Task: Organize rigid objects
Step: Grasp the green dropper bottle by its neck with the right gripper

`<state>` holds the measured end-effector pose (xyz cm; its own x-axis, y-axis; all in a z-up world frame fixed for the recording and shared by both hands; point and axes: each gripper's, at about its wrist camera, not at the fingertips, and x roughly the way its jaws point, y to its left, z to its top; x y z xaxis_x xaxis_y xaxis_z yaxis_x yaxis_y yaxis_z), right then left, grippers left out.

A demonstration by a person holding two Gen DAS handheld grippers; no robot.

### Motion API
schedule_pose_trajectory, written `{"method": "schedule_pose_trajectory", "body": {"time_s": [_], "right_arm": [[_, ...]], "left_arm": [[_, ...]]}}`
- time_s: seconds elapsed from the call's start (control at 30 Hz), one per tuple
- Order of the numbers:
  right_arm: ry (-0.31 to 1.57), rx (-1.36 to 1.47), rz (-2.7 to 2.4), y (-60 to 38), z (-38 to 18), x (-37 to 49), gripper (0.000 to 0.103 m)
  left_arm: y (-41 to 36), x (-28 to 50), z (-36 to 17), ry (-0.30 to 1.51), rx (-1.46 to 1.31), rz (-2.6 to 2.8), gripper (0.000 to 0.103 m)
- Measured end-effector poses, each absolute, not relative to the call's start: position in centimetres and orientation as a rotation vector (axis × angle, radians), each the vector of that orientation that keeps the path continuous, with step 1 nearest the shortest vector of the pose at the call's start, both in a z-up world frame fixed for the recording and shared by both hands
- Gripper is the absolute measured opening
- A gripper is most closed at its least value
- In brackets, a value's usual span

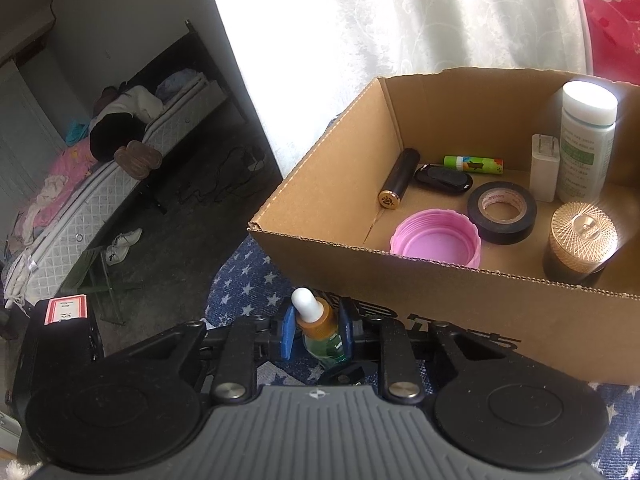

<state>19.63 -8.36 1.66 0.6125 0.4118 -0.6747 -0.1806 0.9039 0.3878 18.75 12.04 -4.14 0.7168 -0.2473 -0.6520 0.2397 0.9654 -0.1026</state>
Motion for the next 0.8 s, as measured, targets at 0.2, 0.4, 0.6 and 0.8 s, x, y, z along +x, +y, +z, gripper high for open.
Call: {"method": "schedule_pose_trajectory", "body": {"time_s": [0.2, 0.4, 0.6, 0.8], "right_arm": [[0.845, 0.301, 0.344, -8.5, 2.0, 19.1, 0.025], [0.837, 0.298, 0.331, -8.8, 2.4, 17.9, 0.025], [0.856, 0.315, 0.313, -9.5, 1.8, 17.6, 0.025], [0.851, 0.332, 0.311, -10.0, 1.5, 17.5, 0.025]], "left_arm": [[11.6, 17.9, -3.7, 0.718, -0.006, -0.286, 0.033], [10.9, 17.1, -3.4, 0.706, 0.016, -0.314, 0.032], [10.1, 16.9, -3.7, 0.719, 0.031, -0.326, 0.032], [9.5, 16.4, -3.8, 0.702, 0.070, -0.327, 0.032]]}}
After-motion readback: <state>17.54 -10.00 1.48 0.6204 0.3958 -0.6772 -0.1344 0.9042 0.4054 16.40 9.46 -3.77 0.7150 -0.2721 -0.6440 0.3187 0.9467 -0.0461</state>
